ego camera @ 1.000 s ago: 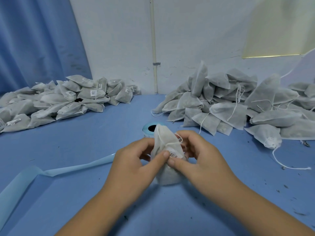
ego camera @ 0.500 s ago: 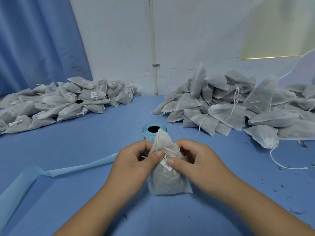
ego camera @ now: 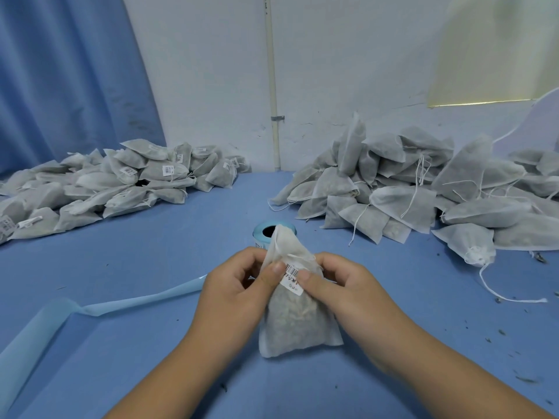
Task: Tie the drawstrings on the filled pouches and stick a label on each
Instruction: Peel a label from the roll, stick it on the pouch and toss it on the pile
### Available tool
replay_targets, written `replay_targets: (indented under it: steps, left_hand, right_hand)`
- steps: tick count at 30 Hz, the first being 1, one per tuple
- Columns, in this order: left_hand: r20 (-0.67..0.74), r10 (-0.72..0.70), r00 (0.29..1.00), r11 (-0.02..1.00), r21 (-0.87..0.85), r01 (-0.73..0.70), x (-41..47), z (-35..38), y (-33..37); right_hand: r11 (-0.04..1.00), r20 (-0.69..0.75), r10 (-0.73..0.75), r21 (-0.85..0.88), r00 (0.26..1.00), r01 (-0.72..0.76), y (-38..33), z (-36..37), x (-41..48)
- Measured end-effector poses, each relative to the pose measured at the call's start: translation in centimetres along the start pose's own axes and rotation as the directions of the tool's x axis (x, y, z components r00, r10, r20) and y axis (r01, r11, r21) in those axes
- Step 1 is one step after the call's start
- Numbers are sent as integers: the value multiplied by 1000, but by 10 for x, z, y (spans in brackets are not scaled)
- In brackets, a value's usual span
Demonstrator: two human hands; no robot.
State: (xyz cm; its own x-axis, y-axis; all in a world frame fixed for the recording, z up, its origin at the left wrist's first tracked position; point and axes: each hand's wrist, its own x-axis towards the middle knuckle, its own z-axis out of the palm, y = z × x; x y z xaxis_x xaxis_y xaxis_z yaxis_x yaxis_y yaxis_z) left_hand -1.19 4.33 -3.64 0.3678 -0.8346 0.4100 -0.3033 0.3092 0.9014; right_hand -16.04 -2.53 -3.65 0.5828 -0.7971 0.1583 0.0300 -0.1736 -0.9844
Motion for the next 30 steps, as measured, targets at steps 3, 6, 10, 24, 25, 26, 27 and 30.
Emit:
replay_targets:
  steps: [3, 6, 10, 24, 25, 26, 27, 30]
  left_hand:
    - [23, 15, 1000, 999, 36, -15, -1, -1, -1]
    - [68, -35, 997, 998, 46, 32, -1, 1, -1]
    - [182, -175, 968, 985, 30, 172, 0, 2, -1]
    - [-155, -391, 907, 855, -426, 296, 33, -32, -4]
    - [-210, -409, 888, 845, -455, 281, 39, -42, -6]
    - [-276, -428, 861, 842, -469, 268, 44, -52, -10]
    - [-343, -442, 829, 846, -467, 258, 49, -63, -15]
    - [-487, -438, 756, 865, -457, 208, 59, -85, -27]
  right_hand:
    - [999, -56, -18, -52, 998, 15, 0, 7, -1]
    - [995, -146, -52, -90, 988, 39, 0, 9, -1]
    - [999, -217, -17, -50, 976, 6, 1, 6, 1]
    - [989, 11, 98, 110, 995, -99, -20, 45, 29]
    - [988, 21, 114, 103, 993, -115, -24, 51, 37]
    - [987, 36, 128, 93, 991, -131, -29, 57, 45]
    - [985, 54, 146, 86, 988, -150, -32, 65, 54]
    - [969, 86, 215, 102, 973, -223, -36, 90, 84]
